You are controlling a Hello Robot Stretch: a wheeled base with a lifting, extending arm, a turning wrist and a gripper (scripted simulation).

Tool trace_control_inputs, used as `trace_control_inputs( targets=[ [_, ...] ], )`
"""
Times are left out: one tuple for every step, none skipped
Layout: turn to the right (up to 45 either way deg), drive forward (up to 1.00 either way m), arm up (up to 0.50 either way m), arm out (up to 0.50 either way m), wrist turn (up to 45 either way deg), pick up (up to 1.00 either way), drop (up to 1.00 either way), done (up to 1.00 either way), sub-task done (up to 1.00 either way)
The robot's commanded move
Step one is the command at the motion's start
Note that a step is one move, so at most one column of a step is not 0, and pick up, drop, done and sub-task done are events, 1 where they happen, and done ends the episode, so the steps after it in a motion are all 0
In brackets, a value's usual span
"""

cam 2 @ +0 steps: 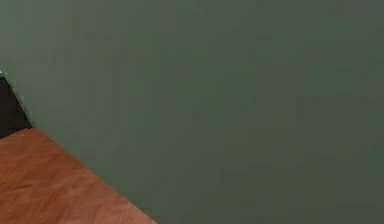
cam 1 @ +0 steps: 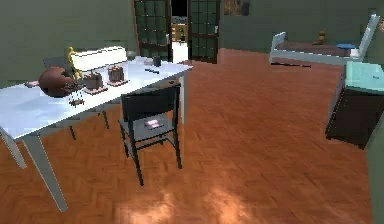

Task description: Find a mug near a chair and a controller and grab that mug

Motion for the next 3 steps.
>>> trace_control_inputs(
  targets=[
    [-3.0, 0.00, 0.00, 0.00, 0.0, 0.00, 0.00, 0.00, 0.00],
    [0.0, 0.75, 0.00, 0.00, 0.0, 0.00, 0.00, 0.00, 0.00],
    [-45.0, 0.00, 0.00, 0.00, 0.0, 0.00, 0.00, 0.00, 0.00]
  ],
)
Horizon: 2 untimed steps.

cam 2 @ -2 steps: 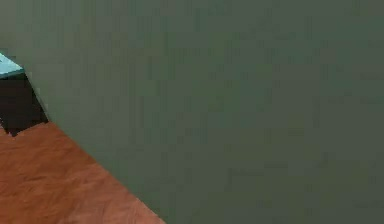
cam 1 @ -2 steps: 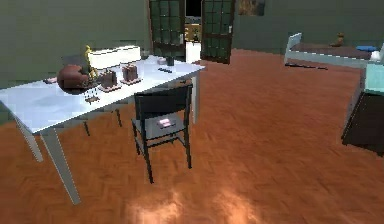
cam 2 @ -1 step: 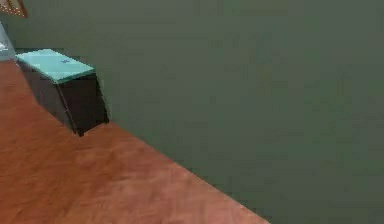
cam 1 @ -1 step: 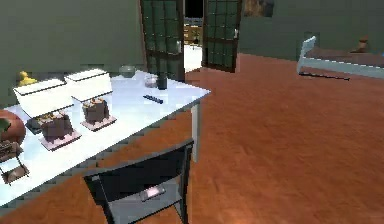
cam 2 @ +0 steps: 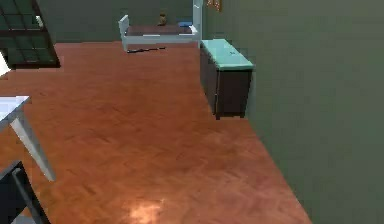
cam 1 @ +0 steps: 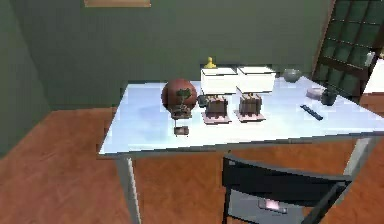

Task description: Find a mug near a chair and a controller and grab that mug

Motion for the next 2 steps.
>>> trace_control_inputs(
  targets=[
    [-45.0, 0.00, 0.00, 0.00, 0.0, 0.00, 0.00, 0.00, 0.00],
    [-6.0, 0.00, 0.00, 0.00, 0.0, 0.00, 0.00, 0.00, 0.00]
  ],
)
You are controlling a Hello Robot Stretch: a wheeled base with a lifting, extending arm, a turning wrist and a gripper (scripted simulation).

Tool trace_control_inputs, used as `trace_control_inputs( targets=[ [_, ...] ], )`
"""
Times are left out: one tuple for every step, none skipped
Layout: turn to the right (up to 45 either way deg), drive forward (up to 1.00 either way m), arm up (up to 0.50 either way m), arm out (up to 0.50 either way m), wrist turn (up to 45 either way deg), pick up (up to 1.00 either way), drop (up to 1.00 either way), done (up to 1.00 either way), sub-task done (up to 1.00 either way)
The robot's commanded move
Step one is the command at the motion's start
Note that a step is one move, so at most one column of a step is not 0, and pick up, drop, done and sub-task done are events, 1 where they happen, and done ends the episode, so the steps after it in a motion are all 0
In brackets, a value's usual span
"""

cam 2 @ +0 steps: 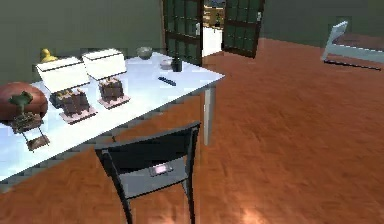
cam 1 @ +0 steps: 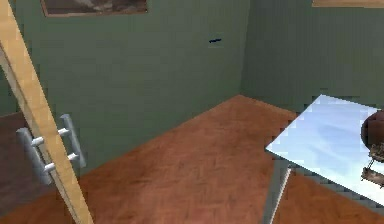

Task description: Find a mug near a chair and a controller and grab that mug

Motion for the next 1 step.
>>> trace_control_inputs(
  targets=[
    [0.0, 0.80, 0.00, 0.00, 0.0, 0.00, 0.00, 0.00, 0.00]
  ],
)
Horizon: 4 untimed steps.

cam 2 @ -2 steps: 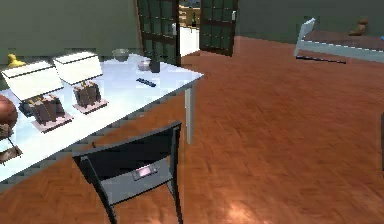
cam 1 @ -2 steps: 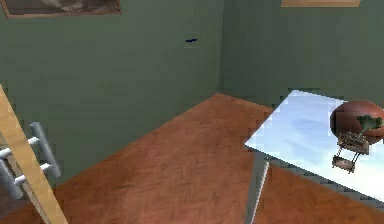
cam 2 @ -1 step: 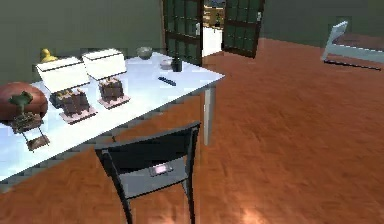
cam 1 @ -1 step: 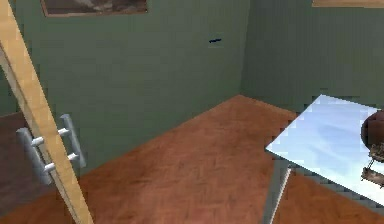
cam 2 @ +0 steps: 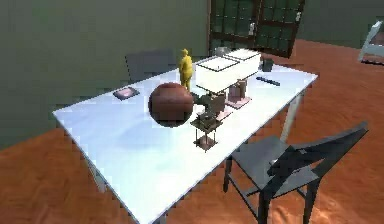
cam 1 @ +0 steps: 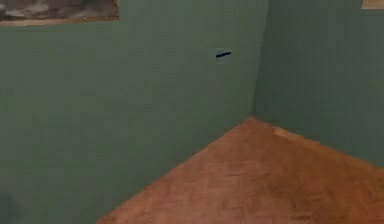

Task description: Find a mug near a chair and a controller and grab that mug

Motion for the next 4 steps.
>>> trace_control_inputs(
  targets=[
    [36.0, 0.00, 0.00, 0.00, 0.0, 0.00, 0.00, 0.00, 0.00],
    [0.0, 1.00, 0.00, 0.00, 0.0, 0.00, 0.00, 0.00, 0.00],
    [12.0, 0.00, 0.00, 0.00, 0.0, 0.00, 0.00, 0.00, 0.00],
    [0.0, 0.20, 0.00, 0.00, 0.0, 0.00, 0.00, 0.00, 0.00]
  ],
)
